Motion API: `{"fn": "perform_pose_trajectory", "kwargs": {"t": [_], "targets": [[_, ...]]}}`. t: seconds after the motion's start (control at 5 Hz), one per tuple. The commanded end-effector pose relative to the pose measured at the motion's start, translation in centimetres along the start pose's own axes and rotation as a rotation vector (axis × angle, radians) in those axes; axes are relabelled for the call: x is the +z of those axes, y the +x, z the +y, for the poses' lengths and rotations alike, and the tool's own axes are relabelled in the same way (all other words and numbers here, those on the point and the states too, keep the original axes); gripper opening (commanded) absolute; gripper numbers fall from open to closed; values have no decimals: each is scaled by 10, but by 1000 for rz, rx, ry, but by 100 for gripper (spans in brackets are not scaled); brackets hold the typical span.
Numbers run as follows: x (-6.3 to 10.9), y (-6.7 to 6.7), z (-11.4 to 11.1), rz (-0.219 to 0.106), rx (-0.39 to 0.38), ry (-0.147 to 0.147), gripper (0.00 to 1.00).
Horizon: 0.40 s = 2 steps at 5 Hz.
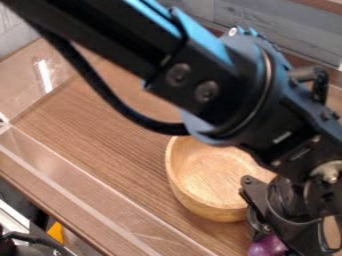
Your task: Put the purple eggplant in the brown bowl
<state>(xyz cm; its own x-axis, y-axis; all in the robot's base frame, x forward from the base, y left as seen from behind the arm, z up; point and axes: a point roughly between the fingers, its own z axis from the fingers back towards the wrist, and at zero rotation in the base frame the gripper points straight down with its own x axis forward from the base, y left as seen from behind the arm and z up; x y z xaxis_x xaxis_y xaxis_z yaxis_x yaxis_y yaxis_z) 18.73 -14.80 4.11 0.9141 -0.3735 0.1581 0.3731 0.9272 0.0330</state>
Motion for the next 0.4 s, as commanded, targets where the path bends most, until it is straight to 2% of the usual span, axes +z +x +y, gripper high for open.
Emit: {"fn": "perform_pose_trajectory", "kwargs": {"t": [0.0,0.2], "targets": [[0,1,6,8,12,11,0],[0,0,7,14,13,15,0]]}}
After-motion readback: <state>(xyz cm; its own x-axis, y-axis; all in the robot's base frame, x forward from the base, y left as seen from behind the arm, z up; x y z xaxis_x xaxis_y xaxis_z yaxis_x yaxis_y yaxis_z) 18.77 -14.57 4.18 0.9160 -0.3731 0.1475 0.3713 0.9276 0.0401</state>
